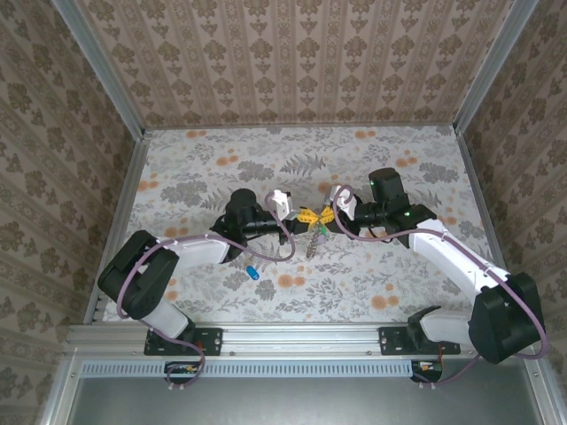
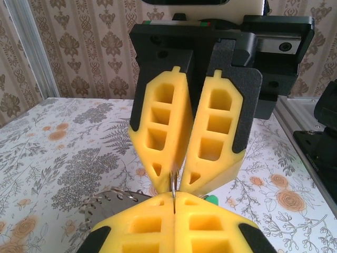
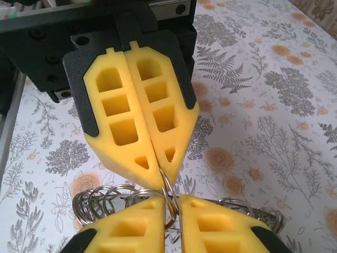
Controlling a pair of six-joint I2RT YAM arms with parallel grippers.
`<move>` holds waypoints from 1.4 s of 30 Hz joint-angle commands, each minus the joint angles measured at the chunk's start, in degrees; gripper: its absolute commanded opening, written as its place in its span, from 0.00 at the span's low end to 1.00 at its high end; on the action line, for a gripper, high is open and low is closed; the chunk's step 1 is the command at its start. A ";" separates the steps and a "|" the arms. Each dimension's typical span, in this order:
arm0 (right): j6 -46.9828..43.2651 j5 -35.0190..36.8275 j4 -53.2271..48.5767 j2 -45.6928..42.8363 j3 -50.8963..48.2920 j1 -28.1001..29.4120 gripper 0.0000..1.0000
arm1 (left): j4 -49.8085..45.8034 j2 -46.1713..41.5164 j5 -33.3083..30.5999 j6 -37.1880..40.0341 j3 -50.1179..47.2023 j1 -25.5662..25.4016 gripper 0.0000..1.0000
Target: Put the keys on the keyring
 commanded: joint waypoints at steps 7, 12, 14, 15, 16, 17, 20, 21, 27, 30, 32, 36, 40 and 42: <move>-2.14 -0.08 -2.69 -0.37 3.02 -0.43 0.00 | -0.74 -1.42 -0.28 0.29 0.07 0.41 0.11; -5.59 6.13 -10.74 -1.48 5.61 0.68 0.00 | -20.74 -6.17 -1.77 9.18 3.07 0.88 0.26; -6.60 8.44 -13.42 -1.56 6.71 1.35 0.00 | -29.98 -8.26 -3.45 13.89 5.43 0.85 0.30; -6.80 9.48 -14.18 -1.61 7.12 1.64 0.00 | -33.38 -8.84 -4.30 15.41 6.48 0.87 0.31; -7.19 10.36 -15.14 -1.65 7.45 1.99 0.00 | -37.15 -9.32 -4.78 17.46 7.91 0.78 0.32; -7.50 11.04 -15.57 -1.65 7.65 2.21 0.00 | -40.80 -9.57 -4.97 19.26 9.27 0.63 0.34; -7.86 11.78 -15.66 -1.74 7.86 2.83 0.00 | -44.89 -9.87 -5.16 21.08 12.16 0.12 0.34; -7.86 11.67 -15.34 -1.74 7.82 2.91 0.00 | -44.94 -9.93 -5.12 21.16 12.68 -0.02 0.34; -8.21 10.20 -13.77 -1.75 7.04 3.22 0.00 | -49.48 -7.02 -4.19 23.40 17.02 -0.72 0.35; -8.94 9.58 -12.97 -1.91 6.33 3.22 0.00 | -50.72 -5.47 -3.01 23.89 18.62 -0.80 0.35; -9.41 8.83 -11.91 -2.13 5.51 3.28 0.00 | -50.87 -4.43 -2.66 23.88 19.49 -0.77 0.35; -9.84 7.72 -10.41 -2.22 4.66 3.28 0.00 | -53.44 -2.17 -0.49 25.11 22.36 -0.65 0.34; -10.31 7.24 -9.93 -2.18 4.39 3.27 0.00 | -56.05 -0.19 1.19 26.08 25.08 -0.60 0.32; -10.46 7.17 -9.73 -2.12 4.36 3.23 0.00 | -56.60 0.22 1.77 26.43 25.58 -0.49 0.31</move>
